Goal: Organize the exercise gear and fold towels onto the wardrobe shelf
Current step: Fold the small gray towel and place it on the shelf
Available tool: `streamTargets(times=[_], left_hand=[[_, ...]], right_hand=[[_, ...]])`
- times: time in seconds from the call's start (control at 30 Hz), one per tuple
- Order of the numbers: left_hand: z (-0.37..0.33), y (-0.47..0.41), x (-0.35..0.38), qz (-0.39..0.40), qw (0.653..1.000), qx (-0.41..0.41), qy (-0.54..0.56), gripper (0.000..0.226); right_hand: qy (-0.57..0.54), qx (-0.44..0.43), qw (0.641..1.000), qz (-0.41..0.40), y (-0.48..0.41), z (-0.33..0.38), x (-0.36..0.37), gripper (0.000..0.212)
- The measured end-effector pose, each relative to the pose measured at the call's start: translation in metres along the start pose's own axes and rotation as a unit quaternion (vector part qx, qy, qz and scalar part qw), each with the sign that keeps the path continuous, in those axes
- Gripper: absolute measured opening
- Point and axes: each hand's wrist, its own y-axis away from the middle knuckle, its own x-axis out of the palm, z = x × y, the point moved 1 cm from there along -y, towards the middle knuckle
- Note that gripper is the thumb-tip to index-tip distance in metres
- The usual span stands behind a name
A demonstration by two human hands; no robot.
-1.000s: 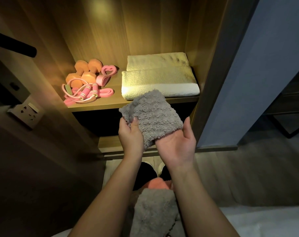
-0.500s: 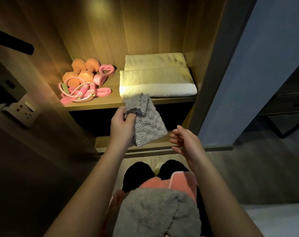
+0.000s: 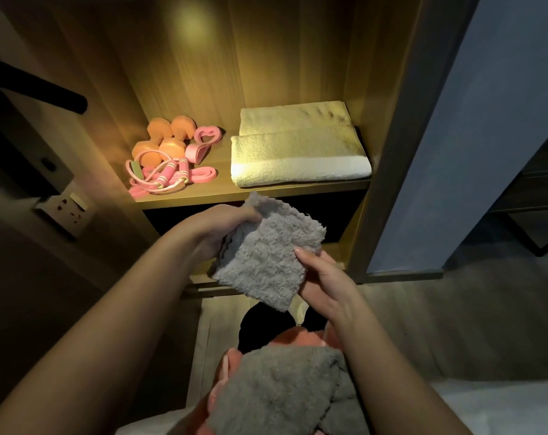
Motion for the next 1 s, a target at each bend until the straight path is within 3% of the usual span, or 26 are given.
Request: streamTargets(times=[0.1,0.17,0.27,0.33,0.4,0.47,0.57,0.6,0.67,0.73,0.8,0.9,1.0], left_hand=[[0.013,-0.004,0.007,-0.017,0.995,0.09,0.035,0.026],[0.014,-0.006,0.014,-0.099,0.978,0.179,-0.035,0.029],[0.012,-0.007,0.024,-0.21,0.927,0.271,-0.155,0.035],[0.01,-0.008,0.028,-0.221,0.919,0.28,-0.17,0.035],[0.01,-0.01,0.029,-0.17,0.947,0.234,-0.14,0.027],[0.014,-0.01,0.035,-0.105,0.969,0.169,-0.145,0.035],[0.018,-0.009,0.041,-0.135,0.947,0.195,-0.217,0.033],[0.017,-0.006,0.04,-0.143,0.934,0.22,-0.243,0.029],[0.014,0.0,0.035,-0.121,0.894,0.267,-0.338,0.021],[0.009,0.005,0.029,-0.082,0.833,0.301,-0.457,0.013],[0.003,0.008,0.026,-0.052,0.793,0.317,-0.518,0.014],[-0.002,0.008,0.023,-0.035,0.794,0.33,-0.51,0.024],[0.004,0.005,0.012,-0.001,0.841,0.311,-0.443,0.034]], right_hand=[[0.002,-0.03,0.999,-0.023,-0.001,0.003,-0.001,0.035],[-0.008,-0.041,0.999,-0.03,0.0,0.004,-0.001,0.041],[-0.04,-0.05,0.998,-0.022,0.001,0.003,-0.002,0.046],[-0.05,-0.055,0.997,-0.025,0.001,0.005,-0.002,0.048],[-0.048,-0.068,0.996,-0.035,0.0,0.009,-0.003,0.037],[-0.064,-0.089,0.993,-0.042,0.0,0.012,-0.005,0.031],[0.004,-0.114,0.991,-0.069,0.002,0.016,-0.008,0.037],[0.093,-0.132,0.983,-0.087,0.004,0.02,-0.009,0.042],[0.308,-0.199,0.925,-0.099,0.008,0.034,-0.014,0.061],[0.444,-0.264,0.856,-0.028,0.012,0.052,-0.011,0.076],[0.525,-0.267,0.806,0.063,0.014,0.067,-0.003,0.073],[0.582,-0.25,0.766,0.108,0.013,0.08,0.006,0.037],[0.57,-0.272,0.769,0.094,0.014,0.085,0.002,0.029]])
